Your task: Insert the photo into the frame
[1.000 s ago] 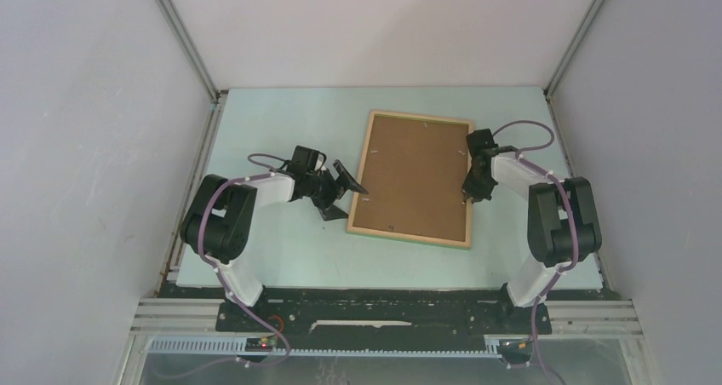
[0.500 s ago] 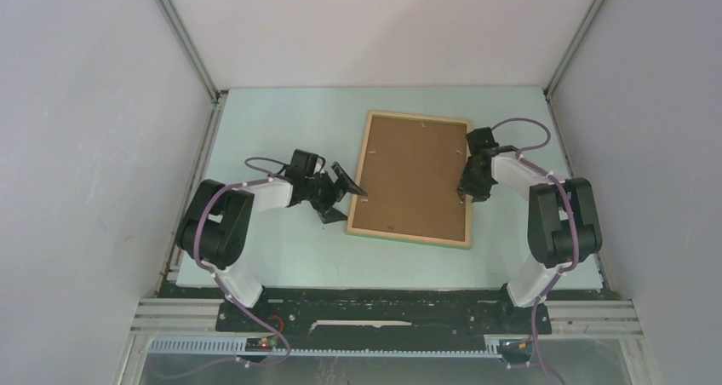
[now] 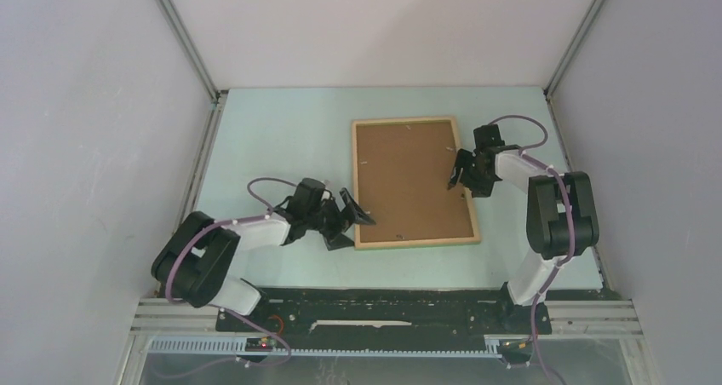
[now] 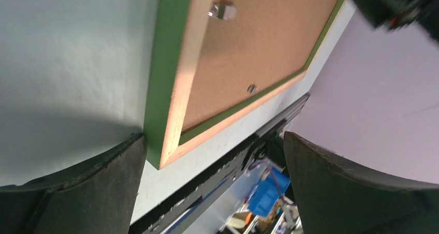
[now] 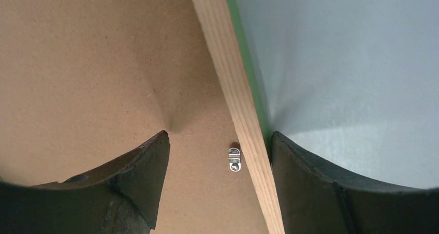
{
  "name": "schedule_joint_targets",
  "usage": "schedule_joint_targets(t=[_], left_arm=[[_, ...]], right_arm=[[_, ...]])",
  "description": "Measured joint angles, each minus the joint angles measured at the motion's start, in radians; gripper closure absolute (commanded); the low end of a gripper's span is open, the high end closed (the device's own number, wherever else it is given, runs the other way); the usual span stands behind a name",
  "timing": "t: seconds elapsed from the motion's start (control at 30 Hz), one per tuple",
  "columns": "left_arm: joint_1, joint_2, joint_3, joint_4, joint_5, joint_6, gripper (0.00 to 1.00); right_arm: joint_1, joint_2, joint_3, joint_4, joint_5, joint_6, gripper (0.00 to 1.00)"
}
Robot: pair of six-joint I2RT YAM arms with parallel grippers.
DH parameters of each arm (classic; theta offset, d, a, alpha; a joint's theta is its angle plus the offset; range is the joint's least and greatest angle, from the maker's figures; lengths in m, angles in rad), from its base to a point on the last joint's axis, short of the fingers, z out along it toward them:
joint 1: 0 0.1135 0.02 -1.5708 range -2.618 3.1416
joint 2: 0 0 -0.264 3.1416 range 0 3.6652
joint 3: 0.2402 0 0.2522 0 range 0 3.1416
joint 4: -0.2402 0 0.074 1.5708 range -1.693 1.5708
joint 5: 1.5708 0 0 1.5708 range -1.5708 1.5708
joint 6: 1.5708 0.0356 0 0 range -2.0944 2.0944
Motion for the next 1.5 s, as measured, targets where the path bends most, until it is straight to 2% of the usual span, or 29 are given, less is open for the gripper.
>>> schedule_joint_targets(t=[0.2,0.3,0.47,0.57,0.67,0.8,1.1,1.23,1.3,1.37,1.5], left_arm=[[-0.182,-0.084,-0.041,-0.037,-0.036,-0.010,0.00],[-0.214,-0.126,-0.049,-0.065,-0.031,-0.004,0.00],[-0.133,-0.246,-0.011,-0.246,-0.060,0.111,0.00],[-0.060,-0.274,0.072,-0.375,-0.085,0.191,0.00],[0.016,-0.275,0.158,-0.429,-0.097,0.232,0.00],[0.073,-0.229,0.223,-0.417,-0.100,0.237,0.00],[0.077,0.011,0.258,-0.320,-0.055,0.215,0.00],[0.082,0.068,0.258,-0.282,-0.029,0.209,0.00],[0.087,0.090,0.258,-0.263,-0.012,0.210,0.00],[0.095,0.105,0.258,-0.248,0.008,0.209,0.00],[0.110,0.107,0.258,-0.227,0.030,0.210,0.00]], right_arm=[[0.011,0.036,0.034,0.082,-0.064,-0.039,0.23],[0.031,0.039,0.049,0.080,-0.067,-0.046,0.22],[0.067,0.039,0.099,-0.007,0.033,-0.059,0.22],[0.086,0.036,0.119,-0.052,0.119,-0.069,0.25],[0.101,0.036,0.123,-0.092,0.182,-0.069,0.30],[0.111,0.036,0.123,-0.121,0.214,-0.067,0.34],[0.111,0.051,0.123,-0.114,0.211,-0.056,0.35],[0.111,0.075,0.124,-0.105,0.205,-0.044,0.43],[0.111,0.077,0.124,-0.100,0.200,-0.036,0.51],[0.111,0.078,0.124,-0.096,0.196,-0.028,0.61],[0.108,0.081,0.128,-0.093,0.214,-0.012,0.90]])
